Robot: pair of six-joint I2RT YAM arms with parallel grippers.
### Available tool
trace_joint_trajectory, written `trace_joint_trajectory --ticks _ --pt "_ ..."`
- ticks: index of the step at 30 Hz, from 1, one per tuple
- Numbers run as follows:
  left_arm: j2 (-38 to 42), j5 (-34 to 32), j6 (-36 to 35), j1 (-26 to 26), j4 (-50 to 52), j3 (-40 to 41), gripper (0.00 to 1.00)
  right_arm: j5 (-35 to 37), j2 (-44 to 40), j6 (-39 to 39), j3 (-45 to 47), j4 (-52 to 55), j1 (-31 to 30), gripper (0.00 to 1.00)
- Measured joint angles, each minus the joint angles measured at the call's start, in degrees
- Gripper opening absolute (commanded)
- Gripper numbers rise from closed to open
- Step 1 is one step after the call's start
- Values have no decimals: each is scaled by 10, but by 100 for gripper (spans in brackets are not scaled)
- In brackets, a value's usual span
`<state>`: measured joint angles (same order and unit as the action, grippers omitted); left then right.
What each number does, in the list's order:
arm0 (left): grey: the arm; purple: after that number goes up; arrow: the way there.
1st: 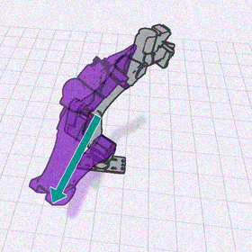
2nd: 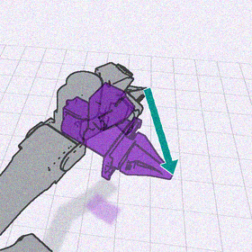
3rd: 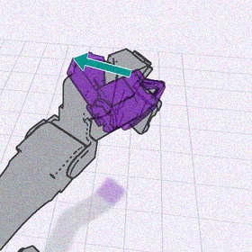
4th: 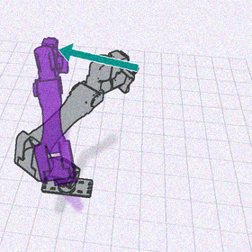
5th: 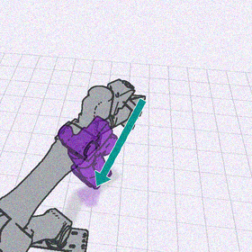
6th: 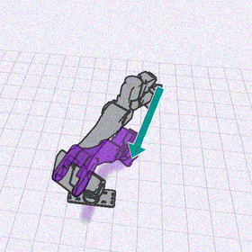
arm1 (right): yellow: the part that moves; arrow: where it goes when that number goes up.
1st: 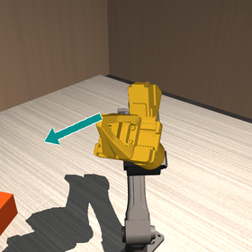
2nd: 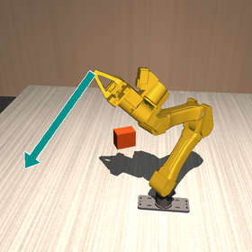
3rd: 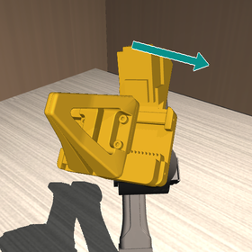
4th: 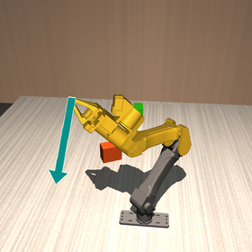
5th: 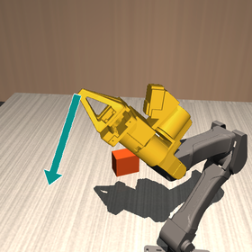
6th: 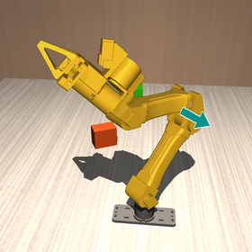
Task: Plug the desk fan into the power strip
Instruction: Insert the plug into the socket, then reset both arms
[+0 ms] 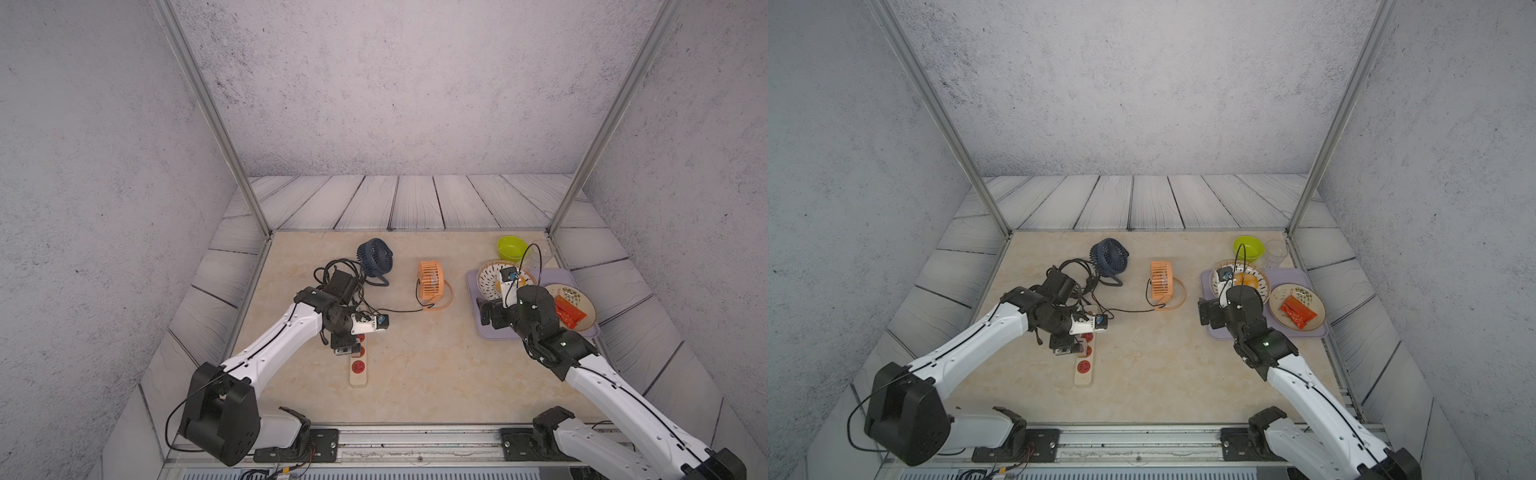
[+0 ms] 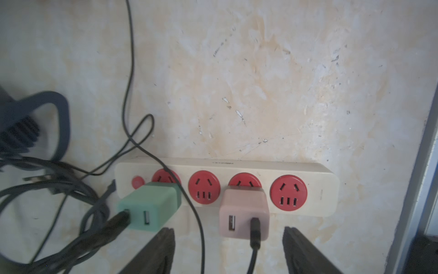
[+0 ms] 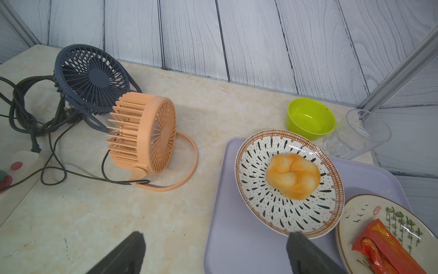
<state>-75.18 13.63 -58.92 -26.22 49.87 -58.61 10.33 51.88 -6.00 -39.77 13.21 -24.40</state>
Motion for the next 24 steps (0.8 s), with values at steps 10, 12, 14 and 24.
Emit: trace_joint_trajectory --ticks 10,12,14,24 --pt "66 30 67 17 -7 -38 91 -3 -1 -10 0 3 0 99" --pt "76 28 92 29 -27 -30 95 -3 -1 -13 0 2 0 99" --pt "87 23 120 45 -52 -15 100 -1 -1 -15 0 2 0 99" --pt "107 -32 313 158 -229 64 100 58 -5 -11 34 -67 0 99"
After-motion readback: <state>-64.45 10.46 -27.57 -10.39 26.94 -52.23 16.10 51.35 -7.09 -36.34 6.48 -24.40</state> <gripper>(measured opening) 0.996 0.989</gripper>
